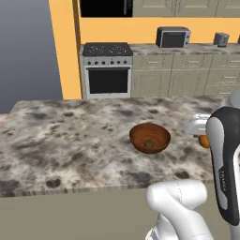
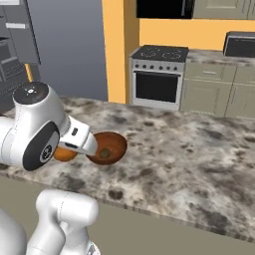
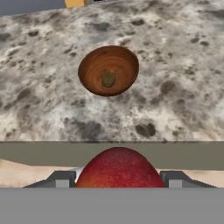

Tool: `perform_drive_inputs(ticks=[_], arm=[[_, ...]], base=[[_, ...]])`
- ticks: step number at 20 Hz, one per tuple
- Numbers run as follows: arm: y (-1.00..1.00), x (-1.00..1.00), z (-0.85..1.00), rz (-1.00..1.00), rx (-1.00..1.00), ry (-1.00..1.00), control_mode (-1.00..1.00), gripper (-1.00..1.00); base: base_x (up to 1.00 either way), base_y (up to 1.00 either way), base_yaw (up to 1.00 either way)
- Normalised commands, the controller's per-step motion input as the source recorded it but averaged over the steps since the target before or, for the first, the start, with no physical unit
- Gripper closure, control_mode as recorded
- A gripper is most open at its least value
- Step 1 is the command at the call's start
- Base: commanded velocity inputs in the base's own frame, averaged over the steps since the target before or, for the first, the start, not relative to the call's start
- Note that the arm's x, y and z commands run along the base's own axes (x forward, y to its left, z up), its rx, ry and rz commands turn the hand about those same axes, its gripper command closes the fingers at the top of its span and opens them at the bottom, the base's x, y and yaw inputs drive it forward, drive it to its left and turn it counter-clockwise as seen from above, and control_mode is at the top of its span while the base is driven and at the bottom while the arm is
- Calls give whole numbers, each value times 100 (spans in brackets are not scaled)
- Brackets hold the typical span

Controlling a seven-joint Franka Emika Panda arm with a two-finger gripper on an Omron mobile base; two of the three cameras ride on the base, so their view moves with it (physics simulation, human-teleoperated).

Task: Retrieve the kiwi and mango from the fridge and place them into the bowl on the dining table.

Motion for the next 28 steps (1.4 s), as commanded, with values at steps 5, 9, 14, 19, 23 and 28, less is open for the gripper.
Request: perform_drive_inputs(ticks=[5, 9, 14, 19, 23, 28], arm=[[0, 0, 0, 0, 0, 0, 100, 100], [0, 0, 0, 0, 0, 0, 100, 100], [0, 70, -32, 1, 1, 0, -100, 100], [0, 84, -49, 3, 1, -1, -100, 100], [1, 73, -54, 2, 0, -4, -100, 100], [0, 60, -52, 1, 0, -3, -100, 100]], base=[[40, -6, 17], [27, 0, 0], [0, 0, 0], [0, 0, 0], [0, 0, 0], [0, 0, 0]])
